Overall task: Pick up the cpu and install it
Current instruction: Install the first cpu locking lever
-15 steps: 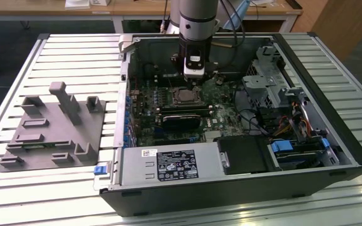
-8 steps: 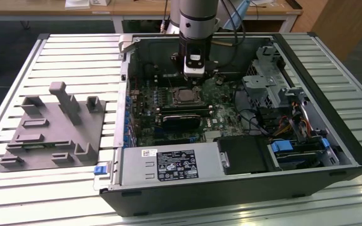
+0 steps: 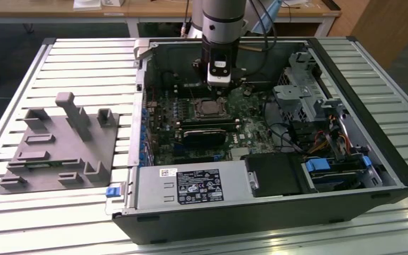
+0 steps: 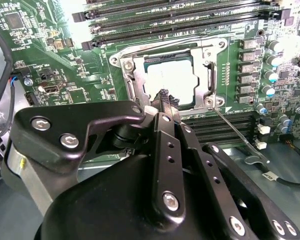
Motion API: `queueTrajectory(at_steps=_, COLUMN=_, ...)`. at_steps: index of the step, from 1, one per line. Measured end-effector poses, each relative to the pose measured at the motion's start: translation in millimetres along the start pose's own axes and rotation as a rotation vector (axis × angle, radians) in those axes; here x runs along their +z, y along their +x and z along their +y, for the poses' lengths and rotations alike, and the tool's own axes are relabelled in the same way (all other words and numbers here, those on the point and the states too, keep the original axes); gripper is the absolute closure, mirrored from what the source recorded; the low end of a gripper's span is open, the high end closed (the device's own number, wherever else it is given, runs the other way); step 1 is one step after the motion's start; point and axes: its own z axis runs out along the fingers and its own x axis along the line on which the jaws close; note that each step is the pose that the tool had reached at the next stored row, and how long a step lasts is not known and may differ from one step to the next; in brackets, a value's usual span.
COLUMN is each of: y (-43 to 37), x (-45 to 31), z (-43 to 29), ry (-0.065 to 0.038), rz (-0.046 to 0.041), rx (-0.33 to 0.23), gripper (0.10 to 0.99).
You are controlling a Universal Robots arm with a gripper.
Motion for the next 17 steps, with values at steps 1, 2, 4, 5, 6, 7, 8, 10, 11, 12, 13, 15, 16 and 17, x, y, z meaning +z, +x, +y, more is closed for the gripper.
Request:
queueTrajectory(at_steps=1, y=0.0, x=-0.2, z=0.0, ry=0.000, rz=0.0000, rx=0.000, gripper=0.980)
queueTrajectory(at_steps=2, y=0.0, x=-0.4, z=0.0, ry=0.000, rz=0.0000, rx=0.000, gripper=0.980)
queueTrajectory(at_steps=4, y=0.0, x=-0.9, z=0.0, ry=0.000, rz=0.0000, rx=0.000, gripper=0.980)
queueTrajectory(at_steps=5, y=0.0, x=-1.2, z=0.1, ry=0.000, rz=0.0000, rx=0.000, gripper=0.980)
queueTrajectory(at_steps=6, y=0.0, x=-1.5, z=0.1, ry=0.000, rz=0.0000, rx=0.000, gripper=0.980)
queueTrajectory(at_steps=7, y=0.0, x=-1.8, z=0.1, ry=0.000, rz=0.0000, rx=0.000, gripper=0.980)
queueTrajectory(at_steps=8, y=0.0, x=-2.1, z=0.1, ry=0.000, rz=0.0000, rx=0.000, gripper=0.980)
queueTrajectory(at_steps=10, y=0.0, x=-2.6, z=0.2, ry=0.000, rz=0.0000, rx=0.000, gripper=0.980)
queueTrajectory(at_steps=11, y=0.0, x=-2.9, z=0.2, ry=0.000, rz=0.0000, rx=0.000, gripper=0.980)
queueTrajectory(at_steps=12, y=0.0, x=-3.2, z=0.2, ry=0.000, rz=0.0000, rx=0.000, gripper=0.980)
queueTrajectory(at_steps=13, y=0.0, x=-3.4, z=0.2, ry=0.000, rz=0.0000, rx=0.000, gripper=0.980)
queueTrajectory(at_steps=15, y=0.0, x=-4.0, z=0.2, ry=0.000, rz=0.0000, rx=0.000, gripper=0.980)
queueTrajectory(at_steps=16, y=0.0, x=-4.2, z=0.2, ry=0.000, rz=0.0000, rx=0.000, gripper=0.980)
queueTrajectory(at_steps=17, y=0.0, x=-4.4, z=0.2, ry=0.000, rz=0.0000, rx=0.000, gripper=0.980)
